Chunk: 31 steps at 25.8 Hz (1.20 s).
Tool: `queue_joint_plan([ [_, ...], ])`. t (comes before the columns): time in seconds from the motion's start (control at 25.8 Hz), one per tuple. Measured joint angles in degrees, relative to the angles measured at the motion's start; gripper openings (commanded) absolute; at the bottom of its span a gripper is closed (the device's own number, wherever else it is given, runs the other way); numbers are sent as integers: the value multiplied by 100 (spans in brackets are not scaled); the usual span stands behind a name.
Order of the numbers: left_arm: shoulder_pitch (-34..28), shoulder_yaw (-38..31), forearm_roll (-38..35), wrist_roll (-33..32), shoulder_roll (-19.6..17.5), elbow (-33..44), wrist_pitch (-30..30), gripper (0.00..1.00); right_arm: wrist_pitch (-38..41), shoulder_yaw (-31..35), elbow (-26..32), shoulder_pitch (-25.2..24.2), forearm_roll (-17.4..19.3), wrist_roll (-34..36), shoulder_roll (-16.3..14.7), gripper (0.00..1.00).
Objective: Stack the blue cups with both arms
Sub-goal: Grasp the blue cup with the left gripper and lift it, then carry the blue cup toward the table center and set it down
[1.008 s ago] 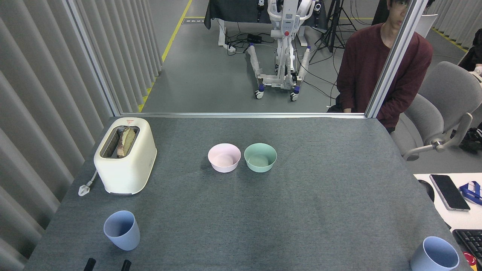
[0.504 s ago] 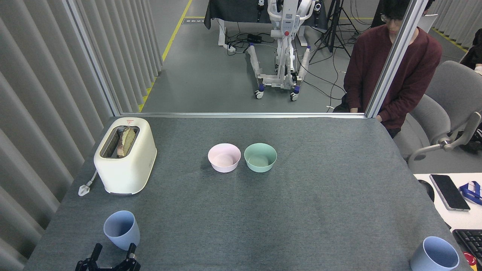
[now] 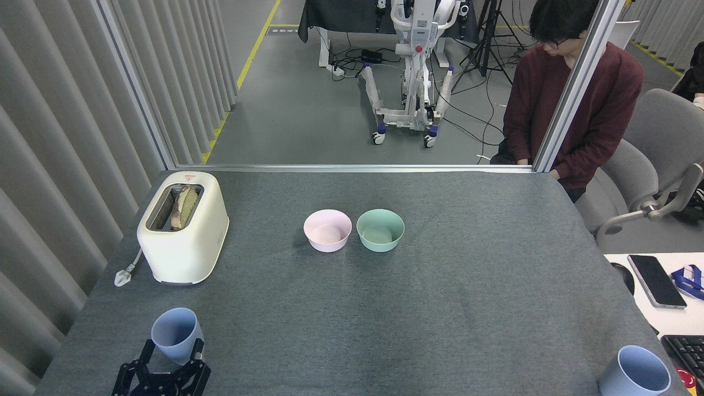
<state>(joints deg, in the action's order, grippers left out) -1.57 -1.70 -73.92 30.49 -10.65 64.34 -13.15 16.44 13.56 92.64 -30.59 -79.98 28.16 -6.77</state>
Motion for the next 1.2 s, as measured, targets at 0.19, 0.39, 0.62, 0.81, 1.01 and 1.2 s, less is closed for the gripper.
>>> queue_joint_plan([
  [0.19,406,213,0,10,11,-397,5,95,0,14,-1,0,0,22,0,100],
  [0.39,619,456,-24,64,12,-599,-26,55,0,23,-2,0,0,15,0,100],
  [0.62,686,899,-85,60,48,-142,-125,57,-5,1,-14,0,0,-1,0,100],
  [0.81,839,1638,-377,-35,307,110,-159,58,-13,-14,-18,17,-2,-4,2,100],
  [1.01,874,2392,-909,-49,662,177,-343,58,-22,-11,-19,46,-7,-4,-9,100],
  [1.2,878,2887,-1265,-52,932,207,-442,58,-16,0,-24,57,-9,-4,-22,100],
])
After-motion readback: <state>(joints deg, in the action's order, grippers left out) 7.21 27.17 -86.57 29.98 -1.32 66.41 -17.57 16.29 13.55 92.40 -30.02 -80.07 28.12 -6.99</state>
